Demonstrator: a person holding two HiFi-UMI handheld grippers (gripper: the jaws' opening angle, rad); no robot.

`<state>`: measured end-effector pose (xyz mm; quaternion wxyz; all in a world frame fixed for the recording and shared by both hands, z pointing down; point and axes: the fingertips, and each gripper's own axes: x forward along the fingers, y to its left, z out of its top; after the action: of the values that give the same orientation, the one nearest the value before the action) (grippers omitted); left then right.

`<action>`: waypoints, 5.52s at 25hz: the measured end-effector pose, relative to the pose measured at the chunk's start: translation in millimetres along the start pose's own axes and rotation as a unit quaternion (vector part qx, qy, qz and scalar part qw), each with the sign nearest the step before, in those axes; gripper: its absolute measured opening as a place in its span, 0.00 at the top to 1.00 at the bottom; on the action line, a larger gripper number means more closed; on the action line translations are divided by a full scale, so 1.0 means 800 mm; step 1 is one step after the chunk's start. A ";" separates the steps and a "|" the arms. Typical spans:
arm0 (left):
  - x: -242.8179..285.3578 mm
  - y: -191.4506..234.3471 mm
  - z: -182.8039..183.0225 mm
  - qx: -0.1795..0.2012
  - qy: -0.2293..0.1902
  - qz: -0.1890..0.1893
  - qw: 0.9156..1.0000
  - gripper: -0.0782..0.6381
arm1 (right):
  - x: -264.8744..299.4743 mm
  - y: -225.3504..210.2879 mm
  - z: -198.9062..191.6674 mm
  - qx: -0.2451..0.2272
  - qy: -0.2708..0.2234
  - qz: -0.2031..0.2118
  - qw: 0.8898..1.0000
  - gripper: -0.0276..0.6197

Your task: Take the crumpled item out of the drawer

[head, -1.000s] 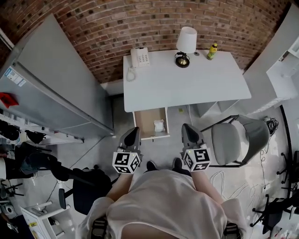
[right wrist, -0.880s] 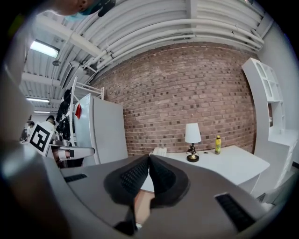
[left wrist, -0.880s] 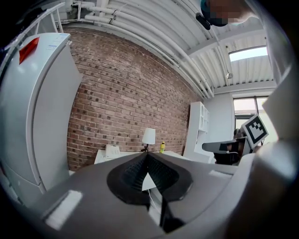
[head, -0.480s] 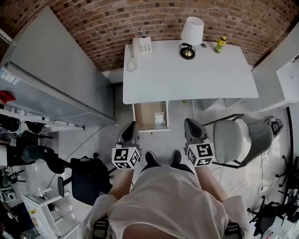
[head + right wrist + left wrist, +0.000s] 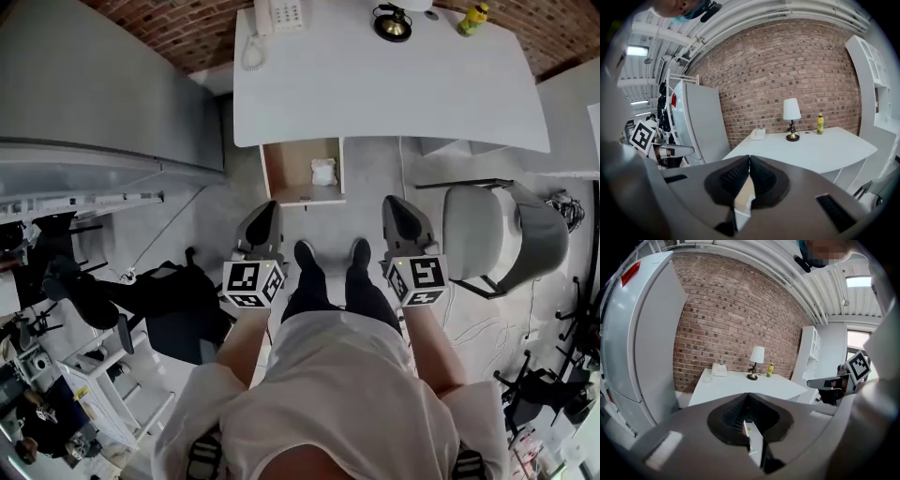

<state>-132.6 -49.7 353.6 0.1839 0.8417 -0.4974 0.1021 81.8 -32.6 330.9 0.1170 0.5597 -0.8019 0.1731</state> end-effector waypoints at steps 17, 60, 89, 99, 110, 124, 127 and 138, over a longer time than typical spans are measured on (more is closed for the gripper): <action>0.098 0.027 -0.190 0.009 0.095 -0.015 0.995 0.88 | 0.082 -0.027 -0.209 -0.004 0.096 0.006 0.995 0.94; 0.368 0.066 -0.435 -0.084 0.410 -0.051 0.907 0.57 | 0.140 -0.083 -0.363 0.091 0.118 -0.011 0.989 0.94; 0.417 0.090 -0.552 -0.053 0.495 0.015 0.867 0.75 | 0.160 -0.115 -0.378 0.121 0.131 -0.012 0.984 0.94; 0.407 0.075 -0.535 -0.023 0.469 -0.011 0.883 0.80 | 0.156 -0.108 -0.371 0.117 0.124 -0.013 0.985 0.94; 0.366 0.075 -0.476 -0.033 0.397 -0.012 0.917 0.80 | 0.136 -0.082 -0.359 0.105 0.109 -0.013 0.988 0.94; 0.246 0.063 -0.395 -0.041 0.311 -0.004 0.949 0.80 | 0.108 -0.040 -0.316 0.076 0.088 -0.002 0.993 0.94; 0.208 0.053 -0.378 -0.038 0.298 -0.009 0.954 0.80 | 0.101 -0.036 -0.301 0.070 0.081 -0.001 0.994 0.94; 0.064 0.006 -0.262 -0.053 0.165 -0.006 0.985 0.80 | 0.072 0.006 -0.202 0.070 0.058 0.005 0.996 0.94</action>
<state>-109.6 -6.5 564.2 0.3081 0.8053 -0.4600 0.2119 56.6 -14.3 499.3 0.1228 0.5514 -0.7828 0.2610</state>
